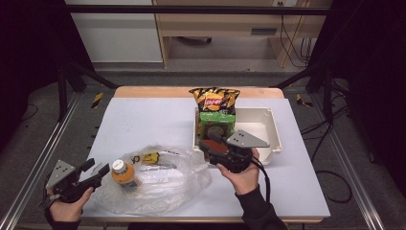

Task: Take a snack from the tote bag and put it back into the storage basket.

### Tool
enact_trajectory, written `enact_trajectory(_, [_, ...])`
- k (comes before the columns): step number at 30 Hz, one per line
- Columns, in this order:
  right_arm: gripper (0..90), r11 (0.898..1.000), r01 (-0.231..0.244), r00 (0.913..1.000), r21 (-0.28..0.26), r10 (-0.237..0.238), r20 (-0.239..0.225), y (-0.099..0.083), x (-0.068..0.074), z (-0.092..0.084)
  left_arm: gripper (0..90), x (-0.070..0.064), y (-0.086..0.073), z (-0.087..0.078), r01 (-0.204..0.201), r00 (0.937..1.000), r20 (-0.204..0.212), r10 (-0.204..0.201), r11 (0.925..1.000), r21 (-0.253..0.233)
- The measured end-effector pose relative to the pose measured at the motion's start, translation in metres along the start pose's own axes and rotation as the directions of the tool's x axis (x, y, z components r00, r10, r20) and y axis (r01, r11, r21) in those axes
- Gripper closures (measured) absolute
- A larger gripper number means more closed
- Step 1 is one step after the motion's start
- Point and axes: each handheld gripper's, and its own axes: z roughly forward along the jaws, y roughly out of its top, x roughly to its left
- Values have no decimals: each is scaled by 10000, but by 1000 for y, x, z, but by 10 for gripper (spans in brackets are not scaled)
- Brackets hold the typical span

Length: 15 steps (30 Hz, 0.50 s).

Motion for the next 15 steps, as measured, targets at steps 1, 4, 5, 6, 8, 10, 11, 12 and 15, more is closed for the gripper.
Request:
enact_trajectory(1, [485,10000,26,9999,57,-26,-98,0,4,2,368,0,0,-1,18,10000,43,-18,10000,-62])
enact_trajectory(4, [476,9995,242,9995,190,-238,-188,-2,13,9,369,2,1,-2,59,10000,23,-58,9999,-104])
enact_trajectory(5, [469,9993,302,9993,229,-297,-228,-3,15,12,370,3,1,-3,77,10000,39,-77,9999,-124])
enact_trajectory(6, [476,9991,303,9993,303,-295,-248,-3,17,14,371,3,1,-4,80,10000,43,-79,9999,-147])
enact_trajectory(8, [475,9990,212,9987,393,-194,-467,-6,19,18,376,4,2,-7,129,9999,91,-127,9995,-271])
enact_trajectory(10, [447,9990,262,9984,365,-243,-513,-9,20,20,385,4,5,-11,137,9997,188,-129,9989,-447])
enact_trajectory(11, [440,9990,265,9982,365,-245,-554,-9,20,20,385,4,5,-11,137,9997,188,-129,9989,-447])
enact_trajectory(12, [428,9991,220,9981,375,-198,-590,-11,20,19,385,3,8,-16,56,9995,313,-36,9979,-644])
enact_trajectory(15, [406,9990,220,9980,385,-197,-593,-13,17,15,382,0,14,-25,-24,9984,559,79,9952,-982])
